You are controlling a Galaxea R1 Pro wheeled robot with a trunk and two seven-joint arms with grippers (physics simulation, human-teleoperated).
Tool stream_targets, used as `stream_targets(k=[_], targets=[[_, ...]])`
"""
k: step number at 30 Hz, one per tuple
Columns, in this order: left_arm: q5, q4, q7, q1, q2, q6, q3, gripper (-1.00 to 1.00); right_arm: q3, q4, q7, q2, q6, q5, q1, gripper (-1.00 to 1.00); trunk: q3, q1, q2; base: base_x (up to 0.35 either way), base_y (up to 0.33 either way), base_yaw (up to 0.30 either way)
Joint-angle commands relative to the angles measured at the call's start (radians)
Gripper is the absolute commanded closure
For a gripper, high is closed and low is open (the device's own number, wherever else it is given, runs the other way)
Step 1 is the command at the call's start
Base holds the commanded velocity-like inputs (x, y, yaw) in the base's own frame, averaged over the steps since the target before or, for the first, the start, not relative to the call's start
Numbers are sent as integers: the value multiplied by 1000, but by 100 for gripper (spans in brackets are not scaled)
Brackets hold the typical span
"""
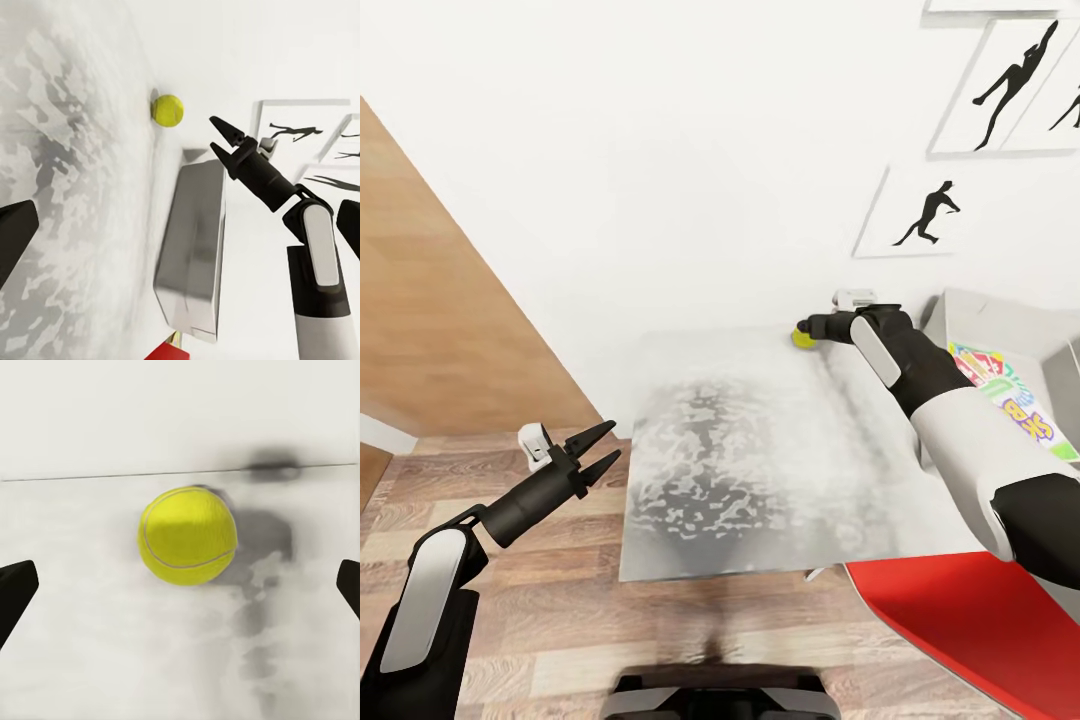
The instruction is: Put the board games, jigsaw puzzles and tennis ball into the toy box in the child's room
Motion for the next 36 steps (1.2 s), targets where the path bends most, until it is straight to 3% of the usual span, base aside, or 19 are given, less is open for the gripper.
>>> stream_targets(k=[1,36], targets=[[-8,0,-8,-1,0,5,2,-100,6,-2,-9,-1,2,-10,-1,-100,-1,1,-2,0,0,0],[-8,0,-9,-1,1,6,4,-100,7,-4,-9,-2,-22,-10,-19,-100,-19,1,-2,2,0,0]])
